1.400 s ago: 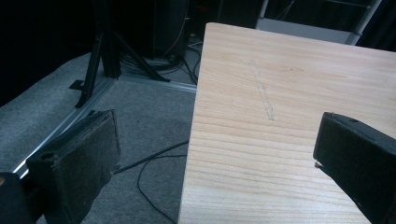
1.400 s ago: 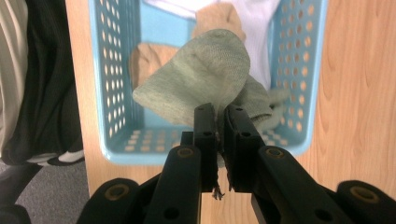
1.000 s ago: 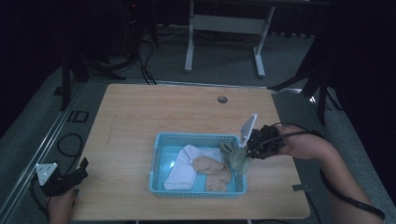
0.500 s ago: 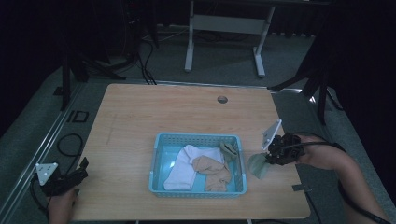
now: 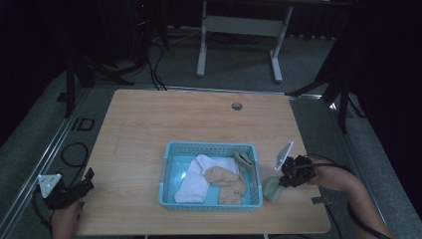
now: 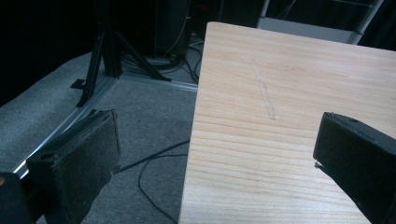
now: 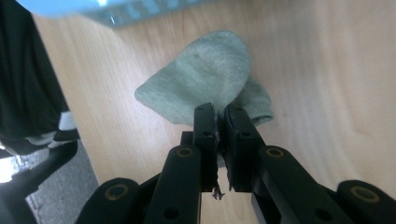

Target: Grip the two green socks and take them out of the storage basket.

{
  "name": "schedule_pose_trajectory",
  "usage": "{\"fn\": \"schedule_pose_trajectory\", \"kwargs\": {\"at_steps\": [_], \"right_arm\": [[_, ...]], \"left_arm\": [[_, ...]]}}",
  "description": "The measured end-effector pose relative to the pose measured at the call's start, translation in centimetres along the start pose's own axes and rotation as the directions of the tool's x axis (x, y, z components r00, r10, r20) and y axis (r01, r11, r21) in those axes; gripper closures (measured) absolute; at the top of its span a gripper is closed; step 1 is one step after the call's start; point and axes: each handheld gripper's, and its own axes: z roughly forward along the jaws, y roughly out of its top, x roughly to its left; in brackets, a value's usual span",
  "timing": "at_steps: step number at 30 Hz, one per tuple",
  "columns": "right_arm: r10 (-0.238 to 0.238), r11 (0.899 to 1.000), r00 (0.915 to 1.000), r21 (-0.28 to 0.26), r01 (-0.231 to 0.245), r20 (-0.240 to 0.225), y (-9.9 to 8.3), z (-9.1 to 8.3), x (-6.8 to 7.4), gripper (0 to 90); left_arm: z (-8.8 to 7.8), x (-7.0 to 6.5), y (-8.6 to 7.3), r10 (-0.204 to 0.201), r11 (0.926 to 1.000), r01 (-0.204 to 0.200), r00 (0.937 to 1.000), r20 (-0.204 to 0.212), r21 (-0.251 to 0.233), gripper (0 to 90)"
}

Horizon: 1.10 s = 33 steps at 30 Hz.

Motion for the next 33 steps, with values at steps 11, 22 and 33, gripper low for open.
{"fn": "schedule_pose_trajectory", "kwargs": {"at_steps": [11,22,33], "right_arm": [[0.079,0.996,0.9964,0.035,-0.078,-0.031,-2.7,4.3,-0.4,83.6],[0.097,0.994,0.9952,0.053,-0.096,-0.011,-3.1,4.4,-0.6,63.7],[0.065,0.991,0.9978,0.113,-0.066,0.006,-1.9,1.6,-0.7,44.1]], "left_arm": [[0.0,0.0,0.0,-0.002,1.0000,0.002,1.0000,0.001,0.001,0.7],[0.0,0.0,0.0,-0.001,1.0000,0.001,1.0000,-0.002,0.005,0.7],[0.0,0.0,0.0,-0.003,1.0000,0.003,1.0000,0.001,0.006,0.7]]}}
